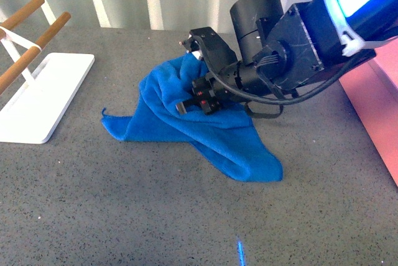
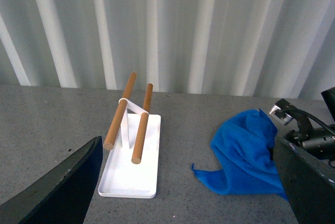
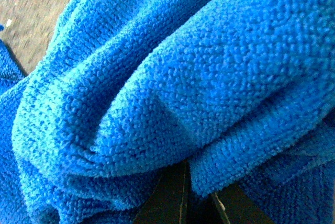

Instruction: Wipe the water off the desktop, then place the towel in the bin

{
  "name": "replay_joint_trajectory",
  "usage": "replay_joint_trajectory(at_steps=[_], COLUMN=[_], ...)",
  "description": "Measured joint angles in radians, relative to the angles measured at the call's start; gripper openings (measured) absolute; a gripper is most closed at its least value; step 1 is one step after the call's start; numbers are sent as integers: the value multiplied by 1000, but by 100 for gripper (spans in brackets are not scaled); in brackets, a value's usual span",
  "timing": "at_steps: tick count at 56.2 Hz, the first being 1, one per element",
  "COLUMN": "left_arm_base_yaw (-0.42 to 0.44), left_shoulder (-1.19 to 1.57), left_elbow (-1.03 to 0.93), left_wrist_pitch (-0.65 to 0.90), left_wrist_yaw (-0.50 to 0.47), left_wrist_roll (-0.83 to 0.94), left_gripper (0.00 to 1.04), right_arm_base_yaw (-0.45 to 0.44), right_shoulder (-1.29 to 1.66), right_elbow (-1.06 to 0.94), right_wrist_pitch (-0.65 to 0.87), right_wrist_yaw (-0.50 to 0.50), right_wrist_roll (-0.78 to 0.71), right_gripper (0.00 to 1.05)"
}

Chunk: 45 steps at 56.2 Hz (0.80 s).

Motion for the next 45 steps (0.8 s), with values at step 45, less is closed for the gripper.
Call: replay_joint_trajectory(at_steps=[45], left_arm_base_yaw=[0], left_shoulder=[0], left_elbow=[0], left_wrist_pitch=[0], left_wrist_yaw=[0], left_wrist_roll=[0], left_gripper=[98], right_arm_base_yaw=[-327], right_shoulder=[-178], right_elbow=[-156], right_wrist_pitch=[-120], right_wrist_yaw=[32], right_wrist_roll=[-371], right_gripper=[3])
